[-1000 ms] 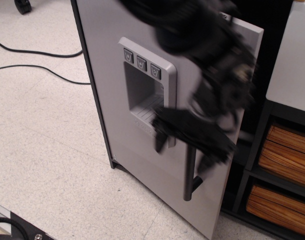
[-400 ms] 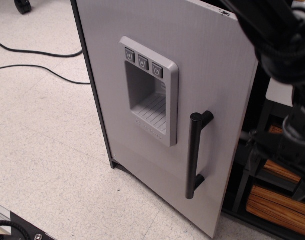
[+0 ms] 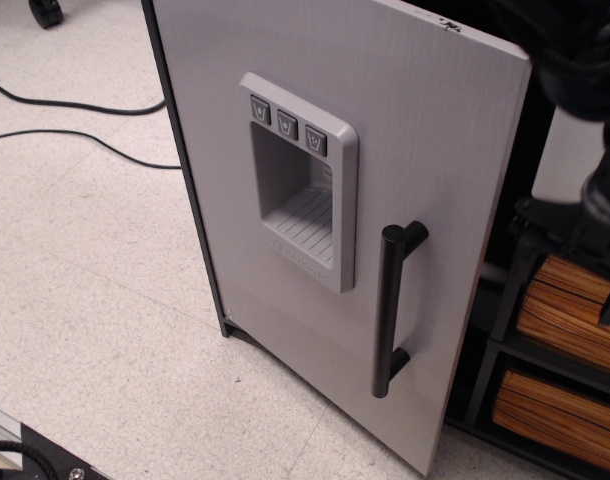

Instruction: Open fridge

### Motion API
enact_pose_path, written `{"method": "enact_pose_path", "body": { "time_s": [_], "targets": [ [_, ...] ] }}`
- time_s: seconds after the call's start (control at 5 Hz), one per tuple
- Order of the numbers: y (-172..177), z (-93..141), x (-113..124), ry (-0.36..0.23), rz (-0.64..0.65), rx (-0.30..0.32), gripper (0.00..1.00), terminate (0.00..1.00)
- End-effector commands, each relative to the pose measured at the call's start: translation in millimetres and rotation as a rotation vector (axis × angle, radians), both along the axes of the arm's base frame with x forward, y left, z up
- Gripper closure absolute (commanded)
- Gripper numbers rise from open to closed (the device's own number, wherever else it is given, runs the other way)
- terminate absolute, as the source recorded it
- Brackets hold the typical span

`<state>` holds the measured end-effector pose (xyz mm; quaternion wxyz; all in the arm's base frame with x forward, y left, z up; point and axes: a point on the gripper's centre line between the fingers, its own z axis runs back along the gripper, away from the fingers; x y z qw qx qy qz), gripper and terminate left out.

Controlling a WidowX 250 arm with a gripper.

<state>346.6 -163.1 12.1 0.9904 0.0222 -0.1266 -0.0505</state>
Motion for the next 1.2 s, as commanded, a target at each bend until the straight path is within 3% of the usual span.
{"method": "enact_pose_path", "body": {
  "time_s": [0.0, 0.4, 1.0],
  "targets": [
    [13, 49, 11, -0.059, 0.079, -0.012, 0.00, 0.00],
    [58, 81, -16, 0.004, 0.123, -0.021, 0.00, 0.00],
    [152, 75, -78, 0.057, 0.104, -0.001, 0.00, 0.00]
  ]
}}
